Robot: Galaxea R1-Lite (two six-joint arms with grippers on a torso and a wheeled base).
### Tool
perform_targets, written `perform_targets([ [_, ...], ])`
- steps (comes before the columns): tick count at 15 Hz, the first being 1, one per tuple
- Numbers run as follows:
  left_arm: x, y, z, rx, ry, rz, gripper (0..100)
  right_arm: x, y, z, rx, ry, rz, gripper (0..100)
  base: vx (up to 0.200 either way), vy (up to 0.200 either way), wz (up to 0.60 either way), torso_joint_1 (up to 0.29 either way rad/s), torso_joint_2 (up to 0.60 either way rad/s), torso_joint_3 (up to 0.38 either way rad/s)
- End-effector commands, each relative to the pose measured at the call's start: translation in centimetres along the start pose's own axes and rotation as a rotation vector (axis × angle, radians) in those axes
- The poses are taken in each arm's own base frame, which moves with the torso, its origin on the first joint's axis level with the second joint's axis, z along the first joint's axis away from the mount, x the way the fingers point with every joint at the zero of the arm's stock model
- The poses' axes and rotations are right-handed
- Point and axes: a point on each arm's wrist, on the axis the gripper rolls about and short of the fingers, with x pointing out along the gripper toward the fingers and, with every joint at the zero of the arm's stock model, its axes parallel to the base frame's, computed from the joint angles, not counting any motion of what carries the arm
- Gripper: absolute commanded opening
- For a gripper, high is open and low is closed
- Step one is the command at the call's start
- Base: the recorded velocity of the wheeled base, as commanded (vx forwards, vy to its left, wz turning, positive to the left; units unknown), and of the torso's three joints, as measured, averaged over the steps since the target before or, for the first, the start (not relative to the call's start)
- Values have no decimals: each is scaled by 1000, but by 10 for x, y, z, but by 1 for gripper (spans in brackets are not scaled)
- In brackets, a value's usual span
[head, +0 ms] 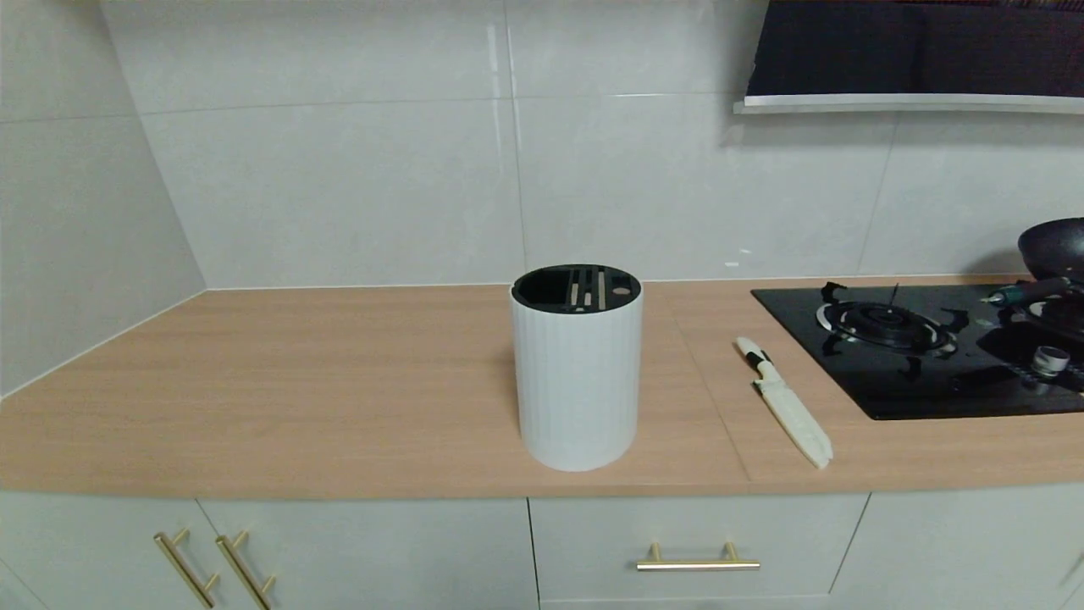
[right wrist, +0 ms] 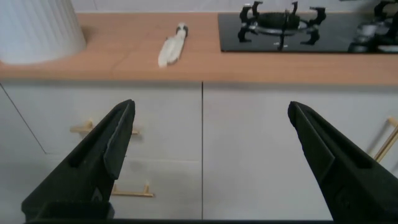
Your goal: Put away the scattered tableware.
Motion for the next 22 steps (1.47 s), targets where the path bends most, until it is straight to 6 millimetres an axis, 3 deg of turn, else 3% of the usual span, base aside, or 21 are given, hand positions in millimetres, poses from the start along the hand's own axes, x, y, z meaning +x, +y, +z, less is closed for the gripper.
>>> perform_targets([
  [1, 0, 0, 0, 0, 0, 2, 100, 0, 0, 0, -1, 2, 1, 100, 0, 0, 0, 232, -510, -286],
  [14, 0, 0, 0, 0, 0, 0, 100, 0, 0, 0, -1, 2, 1, 100, 0, 0, 0, 258, -551, -296],
  [22, 0, 0, 0, 0, 0, 0, 100, 0, 0, 0, -2, 2, 1, 100, 0, 0, 0, 100, -206, -106],
])
